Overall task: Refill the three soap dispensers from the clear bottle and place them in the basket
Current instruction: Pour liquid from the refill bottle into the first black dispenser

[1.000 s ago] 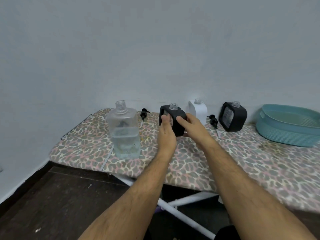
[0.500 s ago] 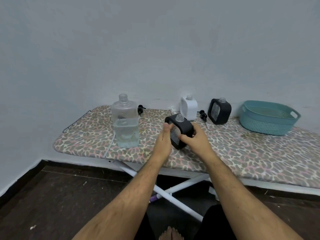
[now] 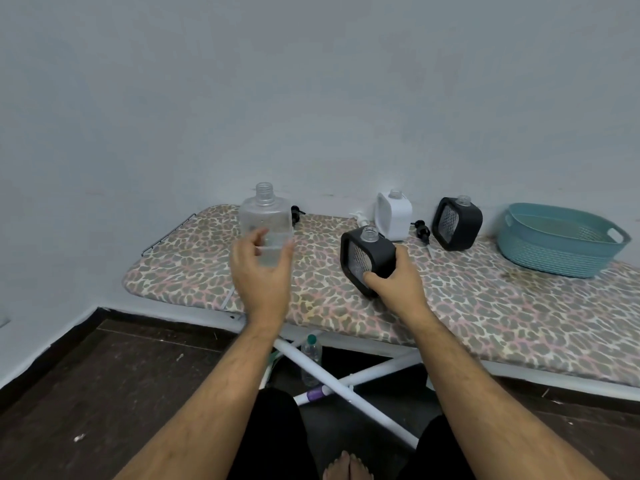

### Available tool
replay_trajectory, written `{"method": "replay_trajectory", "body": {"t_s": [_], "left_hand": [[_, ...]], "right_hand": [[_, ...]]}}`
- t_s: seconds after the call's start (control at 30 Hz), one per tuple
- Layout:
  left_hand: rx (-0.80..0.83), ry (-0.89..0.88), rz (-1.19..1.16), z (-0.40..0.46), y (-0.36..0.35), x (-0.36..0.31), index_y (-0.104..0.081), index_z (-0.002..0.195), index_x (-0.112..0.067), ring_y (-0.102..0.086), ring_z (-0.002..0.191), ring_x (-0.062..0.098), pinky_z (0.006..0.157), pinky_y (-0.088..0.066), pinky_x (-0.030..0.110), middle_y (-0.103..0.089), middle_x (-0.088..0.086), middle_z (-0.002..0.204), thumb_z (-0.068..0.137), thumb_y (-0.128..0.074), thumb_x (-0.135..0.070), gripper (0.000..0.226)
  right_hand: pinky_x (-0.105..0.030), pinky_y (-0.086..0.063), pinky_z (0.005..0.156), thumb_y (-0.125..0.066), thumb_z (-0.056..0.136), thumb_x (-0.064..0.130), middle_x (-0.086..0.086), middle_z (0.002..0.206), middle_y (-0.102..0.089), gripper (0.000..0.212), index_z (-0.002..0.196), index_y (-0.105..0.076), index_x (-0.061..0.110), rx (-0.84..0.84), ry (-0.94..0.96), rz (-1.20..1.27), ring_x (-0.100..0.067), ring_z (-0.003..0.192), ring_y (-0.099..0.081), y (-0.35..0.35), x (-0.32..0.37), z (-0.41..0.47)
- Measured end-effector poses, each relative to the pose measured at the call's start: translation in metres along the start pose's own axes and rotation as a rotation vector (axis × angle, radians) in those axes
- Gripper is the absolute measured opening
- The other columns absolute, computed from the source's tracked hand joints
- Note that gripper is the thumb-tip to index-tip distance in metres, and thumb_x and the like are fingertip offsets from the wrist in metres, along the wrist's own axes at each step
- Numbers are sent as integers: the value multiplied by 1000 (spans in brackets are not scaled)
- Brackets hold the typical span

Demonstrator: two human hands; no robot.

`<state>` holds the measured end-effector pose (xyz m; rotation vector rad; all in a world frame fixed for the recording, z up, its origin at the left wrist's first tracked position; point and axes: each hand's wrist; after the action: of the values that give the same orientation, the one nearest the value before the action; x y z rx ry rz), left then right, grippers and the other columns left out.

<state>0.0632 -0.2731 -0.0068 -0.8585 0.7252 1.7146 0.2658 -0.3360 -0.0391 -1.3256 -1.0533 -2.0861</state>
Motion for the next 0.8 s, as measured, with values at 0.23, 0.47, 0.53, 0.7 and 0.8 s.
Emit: {"method": "replay_trajectory", "body": {"t_s": [0.23,0.47,0.53,0.7,0.8], "left_hand": [[168,202,105,53,15,32,-31,148,-27,-48,126,20,104,-44,47,-40,6,145,71,-84,-42,95],[470,302,-131,61,14,49,-57,124,-19,-66,102,10,90,-56,36,-67,-5,112,73,-85,-21,58],[440,296,-104,59,11,48,-58,122,-18,-67,101,12,87,-57,35,-68,-6,109,69,-87,-26,61],[455,264,-47,49,3,42,-48,128,-21,-58,111,13,92,-49,32,-58,-5,122,73,-85,-35,68],[565,257,-81,48,7,43,-44,127,-27,-56,119,17,103,-48,44,-56,-2,128,79,-81,-26,60]], "right_hand": [[-18,-47,73,-77,80,25,11,110,-65,61,134,-48,24,-54,12,-31,-9,98,-63,-6,-2,-3],[-19,-47,75,-77,81,25,12,108,-64,60,134,-48,24,-65,12,-14,-8,97,-62,-8,-1,-4],[-23,-50,78,-78,81,25,10,108,-65,58,131,-49,23,-81,12,-14,-9,98,-63,-9,-1,-3],[-26,-51,77,-82,77,28,8,106,-65,56,122,-50,22,-118,21,-40,-14,98,-65,-14,-2,-3],[-35,-54,88,-85,73,30,10,116,-64,74,133,-43,27,-97,7,-38,-14,104,-63,-14,-3,-4]]}}
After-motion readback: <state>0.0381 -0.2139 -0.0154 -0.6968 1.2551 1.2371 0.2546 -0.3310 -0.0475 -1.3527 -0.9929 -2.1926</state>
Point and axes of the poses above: each hand's wrist, its own z-axis towards the middle knuckle, its own y-axis out of the back of the hand, x = y × z
